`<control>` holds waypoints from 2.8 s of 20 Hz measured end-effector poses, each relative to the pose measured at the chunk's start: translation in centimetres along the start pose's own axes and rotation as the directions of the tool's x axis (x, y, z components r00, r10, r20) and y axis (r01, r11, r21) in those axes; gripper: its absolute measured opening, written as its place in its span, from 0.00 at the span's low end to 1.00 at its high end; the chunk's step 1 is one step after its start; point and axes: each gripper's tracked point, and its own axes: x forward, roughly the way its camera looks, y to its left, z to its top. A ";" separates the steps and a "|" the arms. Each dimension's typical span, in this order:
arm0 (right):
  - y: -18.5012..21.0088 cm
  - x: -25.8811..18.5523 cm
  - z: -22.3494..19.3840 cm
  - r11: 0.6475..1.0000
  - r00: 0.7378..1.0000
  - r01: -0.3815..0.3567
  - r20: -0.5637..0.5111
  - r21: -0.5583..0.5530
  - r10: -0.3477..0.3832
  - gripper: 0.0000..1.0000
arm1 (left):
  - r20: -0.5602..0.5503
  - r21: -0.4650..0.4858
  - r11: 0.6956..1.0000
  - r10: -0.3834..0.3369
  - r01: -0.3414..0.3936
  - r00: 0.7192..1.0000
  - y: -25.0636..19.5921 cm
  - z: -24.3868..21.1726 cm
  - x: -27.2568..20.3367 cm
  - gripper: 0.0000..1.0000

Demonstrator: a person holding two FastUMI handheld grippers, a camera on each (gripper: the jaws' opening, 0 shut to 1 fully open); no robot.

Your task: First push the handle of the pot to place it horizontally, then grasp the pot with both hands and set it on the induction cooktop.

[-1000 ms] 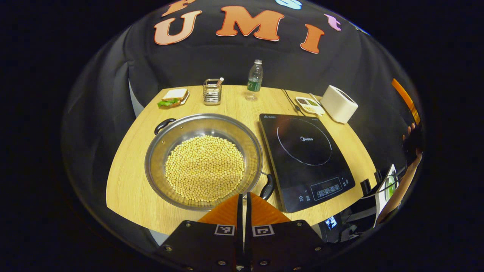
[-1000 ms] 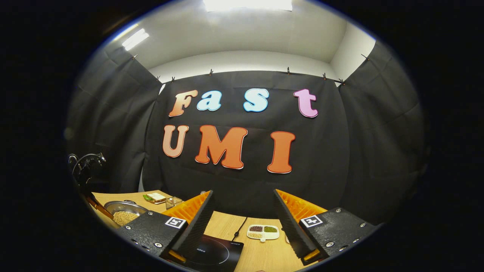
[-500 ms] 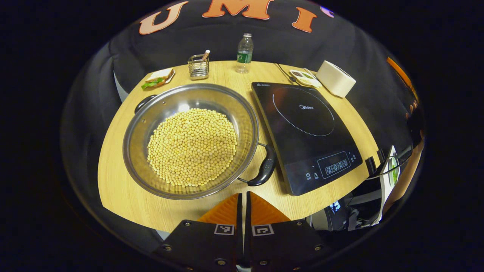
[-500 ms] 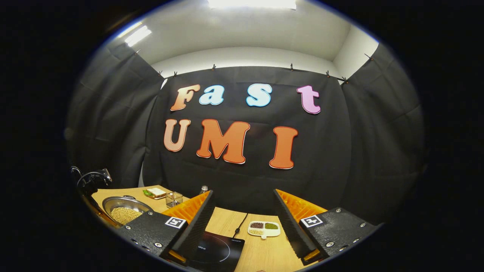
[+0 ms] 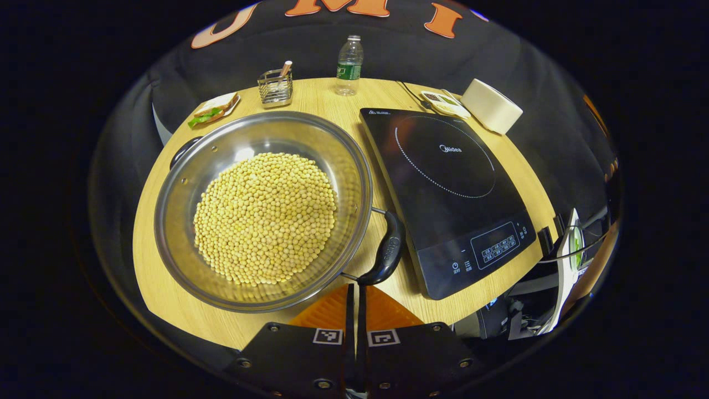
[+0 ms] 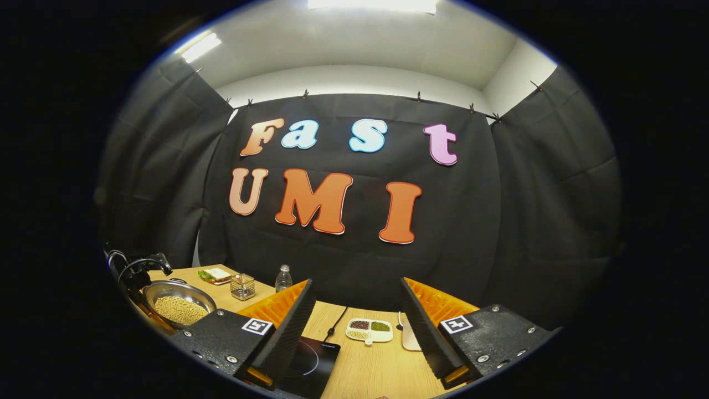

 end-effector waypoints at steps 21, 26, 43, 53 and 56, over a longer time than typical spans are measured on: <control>0.6 0.8 -3.1 1.000 0.997 -0.019 -0.069 0.020 0.020 0.95 | 0.063 0.057 0.998 0.029 -0.032 0.998 -2.1 6.6 4.1 0.02; 0.3 0.7 -3.8 1.000 0.996 -0.014 -0.085 0.026 0.016 0.95 | 0.081 0.057 0.998 0.033 -0.037 0.996 -2.2 8.2 4.9 0.01; 5.9 2.2 -6.4 0.991 0.969 -0.093 -0.220 0.093 0.111 0.95 | 0.309 0.072 0.997 0.009 -0.033 0.951 -1.8 13.4 -0.7 0.04; 17.4 4.1 -7.4 0.945 0.883 -0.237 -0.357 0.224 0.306 0.95 | 0.476 -0.118 0.980 0.200 -0.163 0.856 14.1 16.1 -11.3 0.77; 21.4 4.5 -9.3 0.928 0.830 -0.255 -0.431 0.271 0.353 0.95 | 0.489 -0.123 0.968 0.252 -0.220 0.835 18.7 16.2 -12.7 0.92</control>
